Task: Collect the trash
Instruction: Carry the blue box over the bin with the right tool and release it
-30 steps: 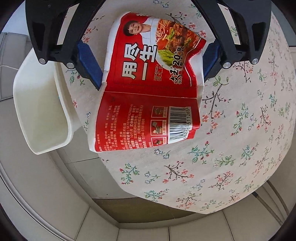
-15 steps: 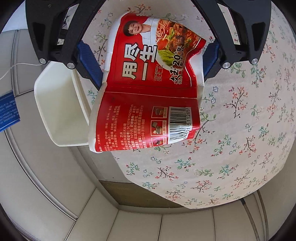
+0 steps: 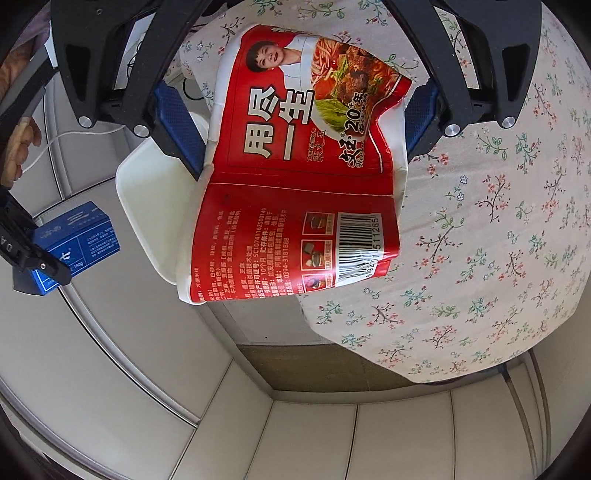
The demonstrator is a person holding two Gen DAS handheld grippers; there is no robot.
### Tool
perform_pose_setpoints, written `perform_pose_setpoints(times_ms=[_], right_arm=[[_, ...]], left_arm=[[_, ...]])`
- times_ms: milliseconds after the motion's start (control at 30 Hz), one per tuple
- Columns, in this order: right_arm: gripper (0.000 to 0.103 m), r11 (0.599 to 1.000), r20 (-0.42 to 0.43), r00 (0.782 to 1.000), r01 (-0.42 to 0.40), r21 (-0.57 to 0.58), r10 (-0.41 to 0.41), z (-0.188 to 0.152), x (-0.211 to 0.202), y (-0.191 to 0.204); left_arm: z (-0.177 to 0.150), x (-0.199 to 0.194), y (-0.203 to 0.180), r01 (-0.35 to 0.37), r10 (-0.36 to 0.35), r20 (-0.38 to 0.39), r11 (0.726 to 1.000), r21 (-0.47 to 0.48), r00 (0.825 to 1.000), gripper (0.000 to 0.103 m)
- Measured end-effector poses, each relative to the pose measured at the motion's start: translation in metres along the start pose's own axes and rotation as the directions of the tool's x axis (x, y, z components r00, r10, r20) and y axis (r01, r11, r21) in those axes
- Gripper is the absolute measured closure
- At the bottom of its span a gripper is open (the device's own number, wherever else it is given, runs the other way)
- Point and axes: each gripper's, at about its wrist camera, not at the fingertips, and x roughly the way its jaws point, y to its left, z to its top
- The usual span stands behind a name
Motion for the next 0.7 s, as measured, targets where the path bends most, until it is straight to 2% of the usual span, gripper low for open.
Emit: perform_pose_setpoints(times_ms=[267, 333, 433, 600, 700], right_arm=[[0.046, 0.997, 0.009, 1.0, 0.013, 0.08, -0.013, 0.006, 0.011, -0.024], [0.034, 0.996, 0.012, 1.0, 0.022, 0.089, -0.023, 0.006, 0.009, -0.028], [0.024, 0.993, 0.016, 0.998, 0.051, 0.104, -0.053, 0.007, 0.005, -0.034], [0.015, 0.987, 0.018, 0.996, 0.085, 0.137, -0.089, 0.009, -0.004, -0.051], [0.014, 0.98, 0.025, 0.993, 0.111, 0.162, -0.116, 0.01, -0.012, -0.065]], left_arm=[[0.019, 0.0, -0.034, 0.014, -0.015, 0.041, 0.999, 0.041, 0.999, 0.013], [0.024, 0.0, -0.043, 0.015, -0.018, 0.056, 0.998, 0.056, 0.998, 0.013], [0.033, -0.003, -0.059, 0.017, -0.024, 0.084, 0.997, 0.08, 0.996, 0.013], [0.047, -0.004, -0.083, 0.013, -0.026, 0.119, 0.993, 0.116, 0.993, 0.013], [0.055, -0.004, -0.098, 0.011, -0.03, 0.133, 0.99, 0.14, 0.991, 0.013]])
